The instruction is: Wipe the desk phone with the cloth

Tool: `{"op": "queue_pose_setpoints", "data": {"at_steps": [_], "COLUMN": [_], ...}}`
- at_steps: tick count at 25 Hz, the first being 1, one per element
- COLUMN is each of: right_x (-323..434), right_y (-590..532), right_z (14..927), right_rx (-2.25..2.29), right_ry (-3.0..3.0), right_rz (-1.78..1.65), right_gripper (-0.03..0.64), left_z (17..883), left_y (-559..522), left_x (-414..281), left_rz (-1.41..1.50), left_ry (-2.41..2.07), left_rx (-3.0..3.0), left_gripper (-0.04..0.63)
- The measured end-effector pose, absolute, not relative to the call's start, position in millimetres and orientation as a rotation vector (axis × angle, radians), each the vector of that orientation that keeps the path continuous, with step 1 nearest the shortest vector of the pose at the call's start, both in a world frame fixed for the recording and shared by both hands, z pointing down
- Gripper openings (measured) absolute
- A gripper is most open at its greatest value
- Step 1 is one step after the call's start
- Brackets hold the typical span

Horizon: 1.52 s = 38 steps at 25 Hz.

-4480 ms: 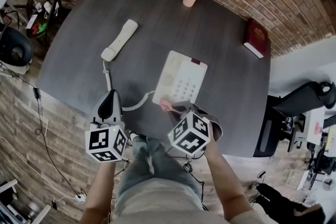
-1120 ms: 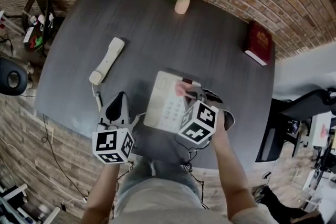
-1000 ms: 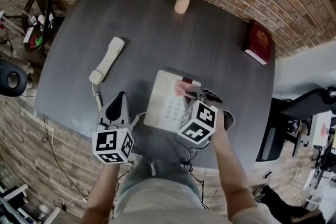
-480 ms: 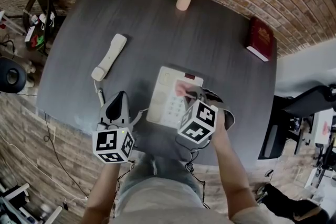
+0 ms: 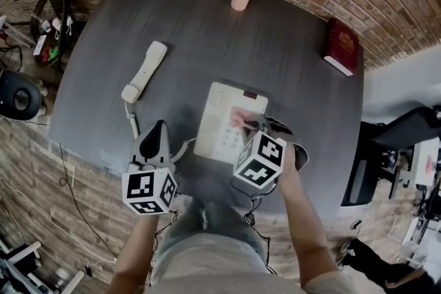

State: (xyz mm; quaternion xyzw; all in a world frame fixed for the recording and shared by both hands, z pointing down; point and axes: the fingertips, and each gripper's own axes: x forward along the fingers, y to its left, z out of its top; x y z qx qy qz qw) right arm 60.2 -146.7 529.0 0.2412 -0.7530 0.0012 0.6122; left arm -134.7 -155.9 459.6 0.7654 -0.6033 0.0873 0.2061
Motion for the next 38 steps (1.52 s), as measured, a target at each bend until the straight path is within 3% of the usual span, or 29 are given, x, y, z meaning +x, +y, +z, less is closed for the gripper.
{"op": "queue_pose_setpoints", "data": {"at_steps": [38], "right_x": [54], "right_y": [-96], "right_z": [545], "right_rx": [0.515], "right_ry": [-1.747], "right_rz": [0.046], "right_gripper": [0.02], "left_z": [465], "left_y": [-124], "left_x": [-130], "left_rz": [0.258], "left_ry": [-1.657], "left_rx": [2.149], "left_gripper": [0.003]}}
